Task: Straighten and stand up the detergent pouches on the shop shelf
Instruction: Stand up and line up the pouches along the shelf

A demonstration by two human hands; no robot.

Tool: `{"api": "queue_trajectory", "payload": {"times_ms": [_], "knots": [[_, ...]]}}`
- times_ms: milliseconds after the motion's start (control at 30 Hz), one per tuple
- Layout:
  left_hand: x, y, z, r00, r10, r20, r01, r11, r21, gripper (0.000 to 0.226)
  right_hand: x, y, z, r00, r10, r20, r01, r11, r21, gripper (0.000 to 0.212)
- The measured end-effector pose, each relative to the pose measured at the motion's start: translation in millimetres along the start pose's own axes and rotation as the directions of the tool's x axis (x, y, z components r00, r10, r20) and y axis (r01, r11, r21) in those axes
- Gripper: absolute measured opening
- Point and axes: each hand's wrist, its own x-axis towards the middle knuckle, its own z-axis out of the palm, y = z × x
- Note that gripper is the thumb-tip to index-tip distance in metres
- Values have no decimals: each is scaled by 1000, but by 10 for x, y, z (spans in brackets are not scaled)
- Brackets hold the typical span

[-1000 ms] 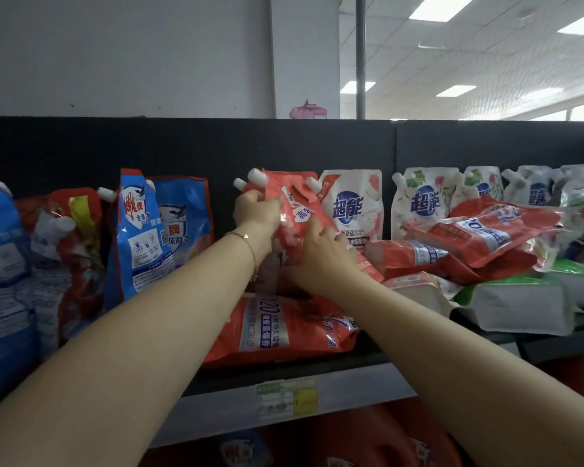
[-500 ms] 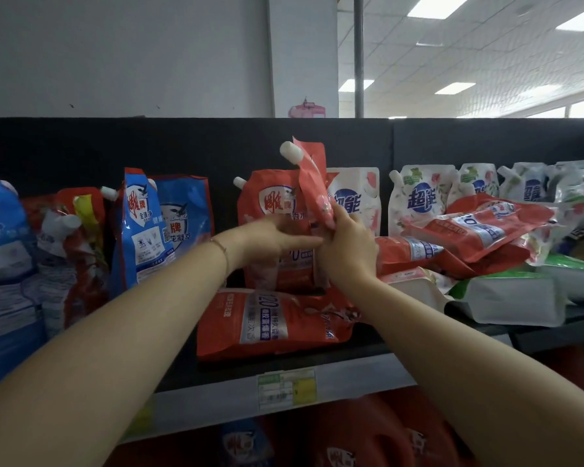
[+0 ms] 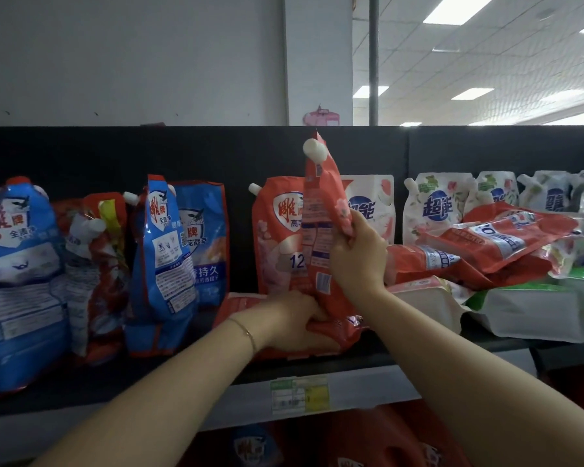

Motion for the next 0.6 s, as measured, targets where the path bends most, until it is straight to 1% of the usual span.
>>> {"api": "queue_trajectory", "payload": {"times_ms": [67, 100, 167, 233, 333, 367, 400, 467, 533, 600], "knots": [[-33, 1, 95, 994, 75, -86, -59, 982, 178, 46, 45, -45, 12, 1000, -18, -19, 18, 999, 31, 18], [-52, 16, 130, 987, 103, -124, -71, 968, 242, 49, 76, -75, 14, 1000, -22, -22, 23, 999, 35, 18], [-79, 51, 175, 972, 143, -187, -84, 953, 292, 52, 152, -136, 8, 999, -49, -19, 50, 998, 28, 18], [-89, 62, 170, 963, 127, -238, -61, 963, 263, 44, 231, -203, -7, 994, -103, -26, 104, 994, 17, 19], [-71, 35, 135, 952, 59, -299, -5, 984, 178, 37, 320, -278, -49, 987, -158, -30, 157, 987, -27, 27], [-69, 3, 101, 951, 35, -306, 1, 993, 116, 36, 347, -292, -66, 986, -164, -30, 163, 986, -41, 29], [-65, -42, 61, 949, 12, -314, -7, 1000, 18, 33, 369, -307, -93, 985, -168, -28, 166, 984, -61, 29], [-65, -148, -18, 931, 25, -365, -90, 982, -164, 27, 415, -330, -146, 984, -177, -31, 173, 980, -102, 29], [-76, -243, -95, 904, 49, -424, -185, 940, -287, 26, 467, -349, -215, 984, -173, -43, 166, 976, -141, 30], [-85, -314, -142, 901, 26, -434, -207, 903, -376, 23, 527, -358, -281, 985, -158, -69, 145, 976, -165, 28]]}}
